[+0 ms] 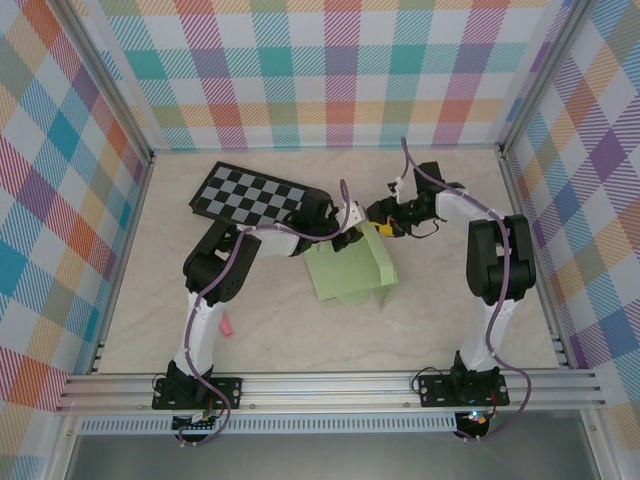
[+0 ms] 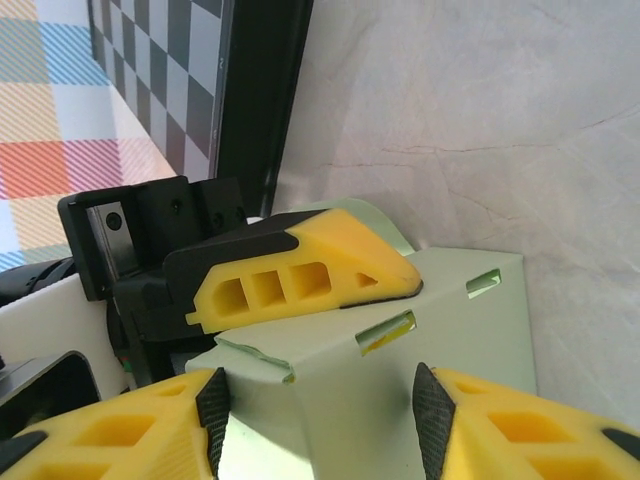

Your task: Fold the paper box

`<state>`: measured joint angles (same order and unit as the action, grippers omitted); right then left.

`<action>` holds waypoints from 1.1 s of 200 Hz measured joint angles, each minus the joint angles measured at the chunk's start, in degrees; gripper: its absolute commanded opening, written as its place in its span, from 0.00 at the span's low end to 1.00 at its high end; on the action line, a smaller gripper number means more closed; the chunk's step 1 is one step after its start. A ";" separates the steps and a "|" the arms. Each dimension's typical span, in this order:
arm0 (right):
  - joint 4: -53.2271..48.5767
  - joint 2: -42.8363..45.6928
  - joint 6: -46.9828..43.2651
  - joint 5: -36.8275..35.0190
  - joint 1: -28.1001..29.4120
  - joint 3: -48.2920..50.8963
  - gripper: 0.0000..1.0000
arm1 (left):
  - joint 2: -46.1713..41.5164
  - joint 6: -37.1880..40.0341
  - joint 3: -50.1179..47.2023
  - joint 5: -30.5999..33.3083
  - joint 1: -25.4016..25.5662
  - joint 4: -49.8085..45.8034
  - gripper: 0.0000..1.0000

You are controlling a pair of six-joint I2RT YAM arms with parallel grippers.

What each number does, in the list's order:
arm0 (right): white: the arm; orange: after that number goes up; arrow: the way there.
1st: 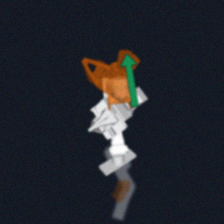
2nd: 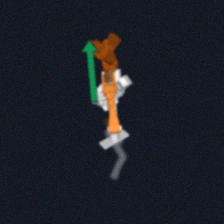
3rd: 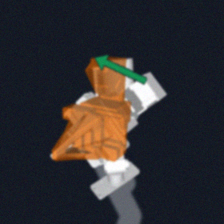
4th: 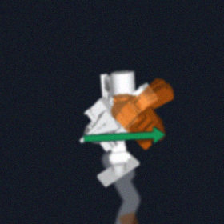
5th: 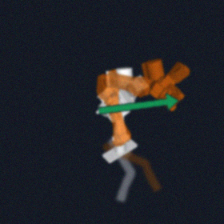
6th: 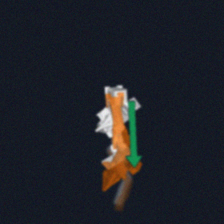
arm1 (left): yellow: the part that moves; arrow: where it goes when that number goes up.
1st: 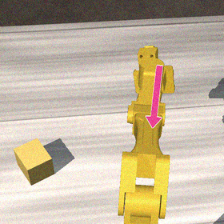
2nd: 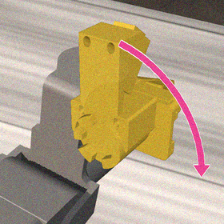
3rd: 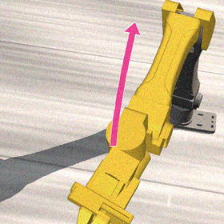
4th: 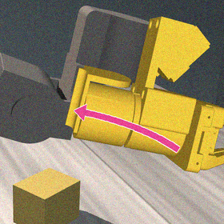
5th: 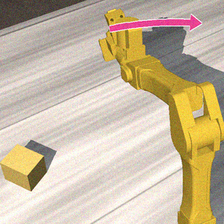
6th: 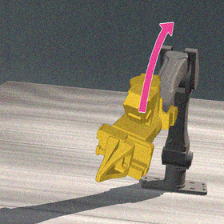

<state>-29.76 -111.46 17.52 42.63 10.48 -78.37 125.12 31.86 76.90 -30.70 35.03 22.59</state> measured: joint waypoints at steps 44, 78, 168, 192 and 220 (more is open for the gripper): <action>-1.25 0.42 -0.39 -4.92 1.90 -0.24 0.53 | 0.04 -0.87 -2.08 1.90 0.74 4.63 0.19; -1.84 0.42 -0.39 -5.66 2.14 -0.59 0.51 | 0.04 -1.07 -3.82 2.95 0.90 8.35 0.22; -2.21 0.57 0.00 -6.47 2.34 -0.92 0.48 | -0.24 -0.28 -7.02 3.82 1.27 12.02 0.28; -2.01 0.59 0.28 -6.34 2.32 -0.87 0.48 | -0.68 0.85 -7.43 5.01 1.27 11.58 0.28; -1.77 0.59 1.01 -6.10 2.25 -0.70 0.48 | -1.36 2.84 -7.45 5.79 1.27 9.07 0.27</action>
<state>-31.53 -110.87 18.52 36.53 12.73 -79.07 123.76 34.70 69.45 -24.91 36.29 31.66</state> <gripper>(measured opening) 0.477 0.270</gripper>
